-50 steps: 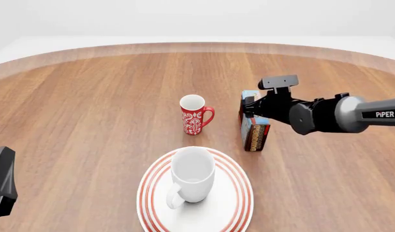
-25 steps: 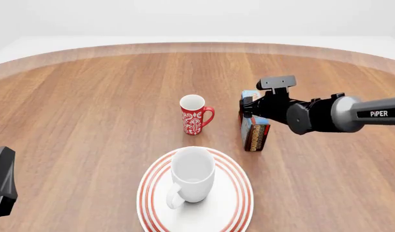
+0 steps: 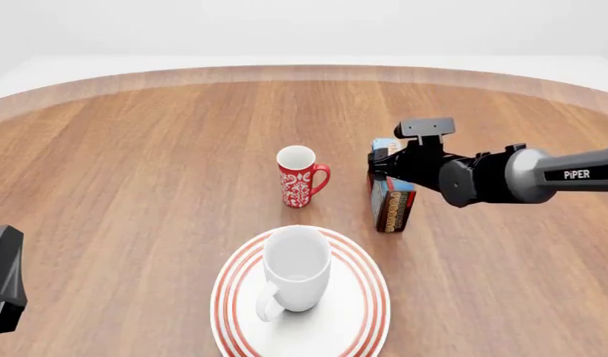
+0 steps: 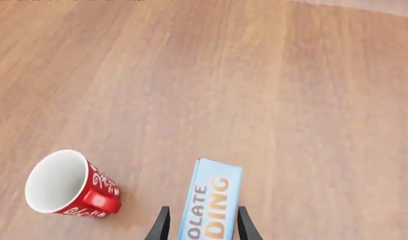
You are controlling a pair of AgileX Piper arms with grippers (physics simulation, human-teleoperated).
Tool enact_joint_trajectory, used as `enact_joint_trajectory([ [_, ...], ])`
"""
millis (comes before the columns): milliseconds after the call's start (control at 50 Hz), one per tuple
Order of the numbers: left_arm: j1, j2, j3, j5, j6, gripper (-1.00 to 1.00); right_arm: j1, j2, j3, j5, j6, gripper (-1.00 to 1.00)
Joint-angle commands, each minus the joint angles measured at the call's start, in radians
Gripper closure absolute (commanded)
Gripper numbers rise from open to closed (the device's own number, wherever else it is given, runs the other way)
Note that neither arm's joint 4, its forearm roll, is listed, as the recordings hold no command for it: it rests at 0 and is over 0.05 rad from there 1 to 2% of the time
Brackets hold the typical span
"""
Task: Pick up the white mug and put it on the plate, and put the chocolate pudding to the right of the plate.
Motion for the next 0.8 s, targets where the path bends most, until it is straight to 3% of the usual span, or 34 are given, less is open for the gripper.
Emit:
enact_joint_trajectory([
  [20,0.0,0.0,0.0,0.0,0.0,-1.0,-0.018,0.035,0.013,-0.004,-0.027,-1.0],
  [800,0.0,0.0,0.0,0.0,0.0,-1.0,-0.047,0.078,0.021,-0.015,-0.041,-1.0],
])
